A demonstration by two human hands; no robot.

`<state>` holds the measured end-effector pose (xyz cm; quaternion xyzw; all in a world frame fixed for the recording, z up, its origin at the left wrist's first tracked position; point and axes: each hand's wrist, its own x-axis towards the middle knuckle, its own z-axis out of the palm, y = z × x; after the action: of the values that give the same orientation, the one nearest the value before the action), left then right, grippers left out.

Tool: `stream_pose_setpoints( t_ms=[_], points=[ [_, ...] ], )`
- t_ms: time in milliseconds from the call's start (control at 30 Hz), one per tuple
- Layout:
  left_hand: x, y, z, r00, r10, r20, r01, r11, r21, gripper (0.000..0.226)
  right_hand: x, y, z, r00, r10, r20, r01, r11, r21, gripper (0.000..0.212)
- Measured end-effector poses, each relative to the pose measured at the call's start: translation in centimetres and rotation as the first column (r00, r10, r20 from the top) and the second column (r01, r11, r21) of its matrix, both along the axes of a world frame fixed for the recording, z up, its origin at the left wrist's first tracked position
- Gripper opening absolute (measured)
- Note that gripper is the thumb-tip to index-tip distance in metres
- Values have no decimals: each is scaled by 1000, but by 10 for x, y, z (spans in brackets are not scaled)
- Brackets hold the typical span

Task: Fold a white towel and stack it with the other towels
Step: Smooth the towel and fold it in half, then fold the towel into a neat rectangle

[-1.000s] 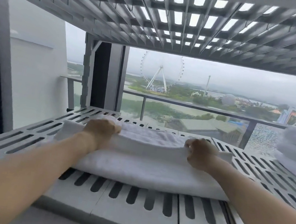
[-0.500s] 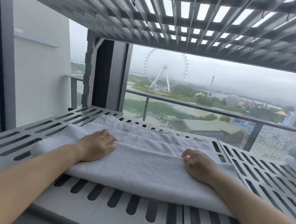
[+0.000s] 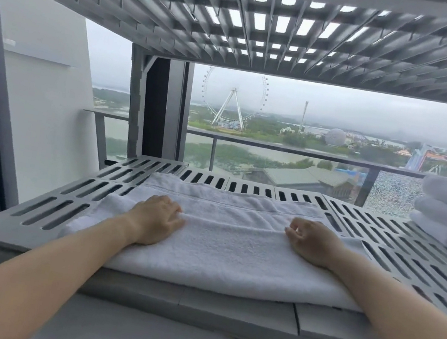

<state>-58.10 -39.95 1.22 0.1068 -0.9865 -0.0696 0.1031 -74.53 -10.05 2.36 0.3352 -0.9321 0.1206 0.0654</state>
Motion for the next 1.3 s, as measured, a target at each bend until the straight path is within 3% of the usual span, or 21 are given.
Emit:
stream_pose_setpoints(
  t_ms=[133,233,367,433,633,767,867,1000,1167,1300],
  points=[
    [-5,0,10,994,13,-112,-24,995,-94,20,0,-1,9,993,-31,-114,35,999,36,35],
    [-13,-2,13,994,37,-99,-49,991,-125,22,-6,-3,15,982,-41,-187,46,999,23,37],
    [-21,-6,8,994,79,73,-69,988,-138,23,-14,-2,6,990,-91,-106,104,986,130,35],
    [-26,-3,6,997,60,55,-54,994,-100,24,-16,-7,4,991,-86,-107,97,990,100,36],
    [-75,41,16,996,-88,34,86,995,53,43,-12,-55,12,980,199,-24,-198,979,40,37],
    [-119,62,18,981,-139,134,126,987,105,47,-35,-84,10,981,179,69,-183,982,54,42],
    [-142,49,14,974,-70,214,51,995,90,51,-65,-88,2,973,161,166,-177,981,82,46],
    [-147,9,-4,953,147,266,-140,989,-48,61,-97,-80,-15,973,187,135,-216,946,241,53],
    [-151,2,-13,954,172,244,-157,984,-80,65,-106,-77,-18,992,-8,128,-34,945,325,66],
    [-151,0,-15,958,181,224,-166,982,-85,64,-106,-76,-15,987,-61,147,9,944,329,71]
  ],
)
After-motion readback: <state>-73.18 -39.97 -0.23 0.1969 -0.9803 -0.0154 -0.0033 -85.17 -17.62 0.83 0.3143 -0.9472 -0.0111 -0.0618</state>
